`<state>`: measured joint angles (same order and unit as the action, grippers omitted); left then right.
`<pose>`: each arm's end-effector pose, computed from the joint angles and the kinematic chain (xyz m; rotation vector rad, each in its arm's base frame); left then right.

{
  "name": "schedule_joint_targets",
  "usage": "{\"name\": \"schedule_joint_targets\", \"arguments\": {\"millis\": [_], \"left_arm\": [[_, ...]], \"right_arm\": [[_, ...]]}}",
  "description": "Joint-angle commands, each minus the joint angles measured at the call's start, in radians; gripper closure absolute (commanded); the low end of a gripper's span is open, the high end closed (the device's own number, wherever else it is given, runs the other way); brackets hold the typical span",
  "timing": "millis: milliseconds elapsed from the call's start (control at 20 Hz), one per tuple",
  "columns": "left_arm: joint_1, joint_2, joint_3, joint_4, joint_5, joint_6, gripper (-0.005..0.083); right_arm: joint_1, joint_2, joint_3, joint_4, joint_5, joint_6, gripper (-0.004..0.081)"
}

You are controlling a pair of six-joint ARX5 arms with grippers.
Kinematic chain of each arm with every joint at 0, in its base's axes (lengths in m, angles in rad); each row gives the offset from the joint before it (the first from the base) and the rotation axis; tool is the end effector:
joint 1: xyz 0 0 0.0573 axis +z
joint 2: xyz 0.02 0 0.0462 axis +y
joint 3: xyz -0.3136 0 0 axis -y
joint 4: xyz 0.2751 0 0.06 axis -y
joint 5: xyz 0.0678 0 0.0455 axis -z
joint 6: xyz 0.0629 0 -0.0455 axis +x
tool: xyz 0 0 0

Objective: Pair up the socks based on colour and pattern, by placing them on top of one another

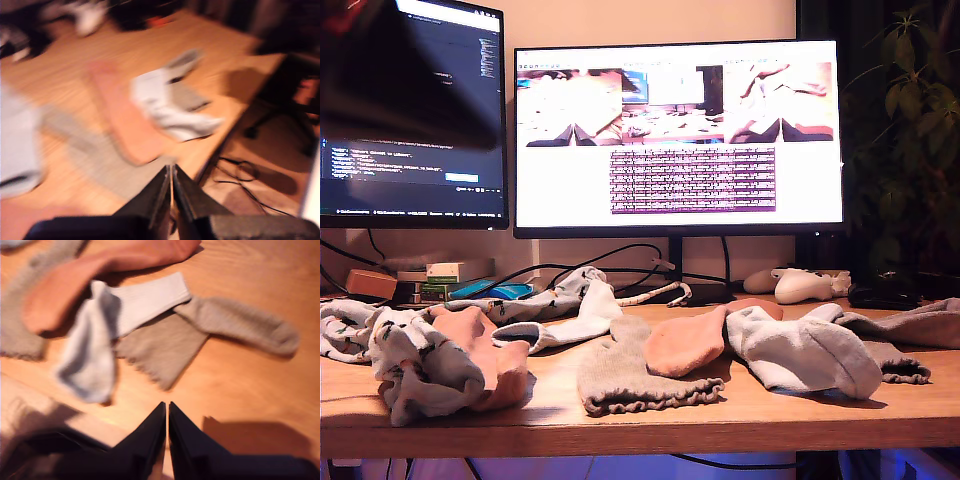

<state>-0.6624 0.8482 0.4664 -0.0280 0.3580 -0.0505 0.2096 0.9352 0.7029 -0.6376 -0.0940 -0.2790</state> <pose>0.1493 -0.1444 0.2414 0.0195 0.4481 -0.9944 0.1939 0.0473 0.2512 -0.3095 0.8271 0.4043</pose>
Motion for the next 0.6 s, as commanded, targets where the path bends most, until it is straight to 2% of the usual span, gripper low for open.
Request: {"name": "schedule_joint_targets", "arguments": {"millis": [0, 150, 300, 350, 450, 550], "left_arm": [[-0.026, 0.025, -0.004, 0.011, 0.0, -0.001, 0.0797], [-0.053, 0.042, -0.004, 0.01, 0.0, 0.006, 0.0797], [-0.056, 0.042, -0.004, 0.01, 0.0, 0.006, 0.0797], [-0.056, 0.042, -0.004, 0.009, 0.0, 0.006, 0.0797], [-0.056, 0.042, -0.004, 0.009, 0.0, 0.006, 0.0797], [-0.056, 0.042, -0.004, 0.007, 0.0, 0.006, 0.0797]], "right_arm": [[-0.022, 0.071, 0.069, -0.005, 0.005, -0.04, 0.078], [-0.087, 0.196, 0.233, -0.061, 0.013, -0.019, 0.078], [-0.147, 0.334, 0.396, -0.19, 0.022, 0.112, 0.0757], [-0.167, 0.384, 0.439, -0.237, 0.025, 0.148, 0.0701], [-0.183, 0.473, 0.477, -0.296, 0.025, 0.203, 0.0525], [-0.185, 0.553, 0.48, -0.317, 0.026, 0.229, 0.0483]]}}
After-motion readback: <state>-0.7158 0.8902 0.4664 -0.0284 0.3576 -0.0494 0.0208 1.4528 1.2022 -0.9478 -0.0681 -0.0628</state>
